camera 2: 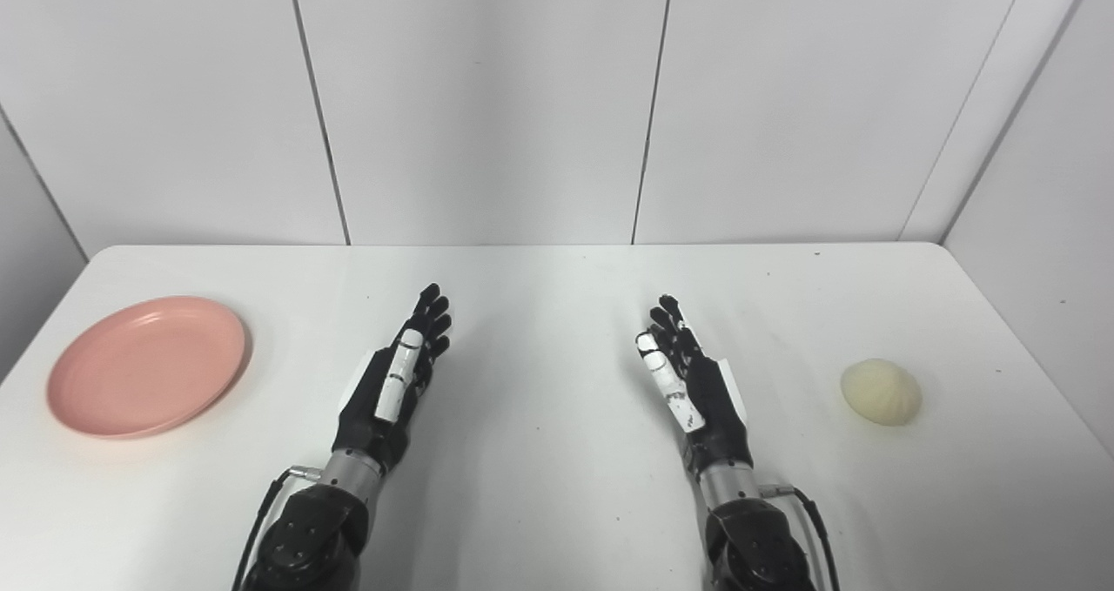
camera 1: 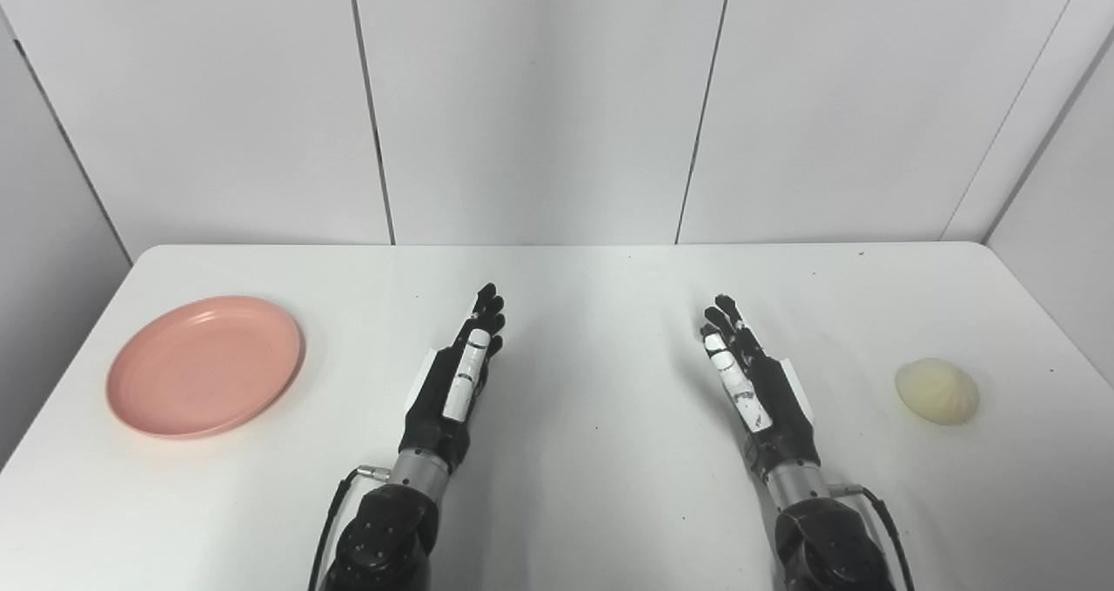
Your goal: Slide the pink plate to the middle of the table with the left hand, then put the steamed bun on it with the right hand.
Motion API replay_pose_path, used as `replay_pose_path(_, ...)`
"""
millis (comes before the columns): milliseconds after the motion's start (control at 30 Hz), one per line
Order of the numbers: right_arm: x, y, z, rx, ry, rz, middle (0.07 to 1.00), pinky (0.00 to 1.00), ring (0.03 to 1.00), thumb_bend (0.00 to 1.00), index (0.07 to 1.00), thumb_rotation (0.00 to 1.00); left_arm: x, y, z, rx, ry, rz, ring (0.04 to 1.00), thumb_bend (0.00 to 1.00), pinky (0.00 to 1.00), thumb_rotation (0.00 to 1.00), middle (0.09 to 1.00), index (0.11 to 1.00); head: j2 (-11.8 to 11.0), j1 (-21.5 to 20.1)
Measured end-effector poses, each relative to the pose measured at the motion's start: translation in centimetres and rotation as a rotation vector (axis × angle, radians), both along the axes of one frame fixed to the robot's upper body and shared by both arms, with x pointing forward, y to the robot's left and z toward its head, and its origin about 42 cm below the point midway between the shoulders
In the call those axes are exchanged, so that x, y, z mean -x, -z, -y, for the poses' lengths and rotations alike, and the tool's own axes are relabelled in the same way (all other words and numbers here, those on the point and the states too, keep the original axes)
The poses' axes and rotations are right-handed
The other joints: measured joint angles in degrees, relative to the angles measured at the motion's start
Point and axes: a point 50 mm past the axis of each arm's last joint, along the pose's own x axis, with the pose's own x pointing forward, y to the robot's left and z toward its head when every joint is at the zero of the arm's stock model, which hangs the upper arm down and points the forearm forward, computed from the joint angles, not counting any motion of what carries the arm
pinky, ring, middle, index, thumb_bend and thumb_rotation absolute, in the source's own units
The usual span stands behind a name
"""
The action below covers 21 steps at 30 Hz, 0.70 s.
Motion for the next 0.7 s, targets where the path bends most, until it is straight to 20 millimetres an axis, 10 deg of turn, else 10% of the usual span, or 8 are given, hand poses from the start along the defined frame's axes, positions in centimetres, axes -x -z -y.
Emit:
replay_pose_path(533,-0.6,0.2,3.3,-0.016,-0.022,0.026,0.998,1.0,0.991,0.5,1.0,0.9,-2.8,0.6,3.2,0.006,0.005,0.044,1.0,0.6,1.0,1.0,1.0,1.0,-11.6,17.7)
replay_pose_path(700,-0.6,0.2,3.4,-0.021,-0.011,0.027,0.976,1.0,0.969,0.54,0.995,0.79,-3.6,0.4,3.5,0.037,-0.031,0.097,1.0,0.6,1.0,1.0,1.0,1.0,-13.5,20.2)
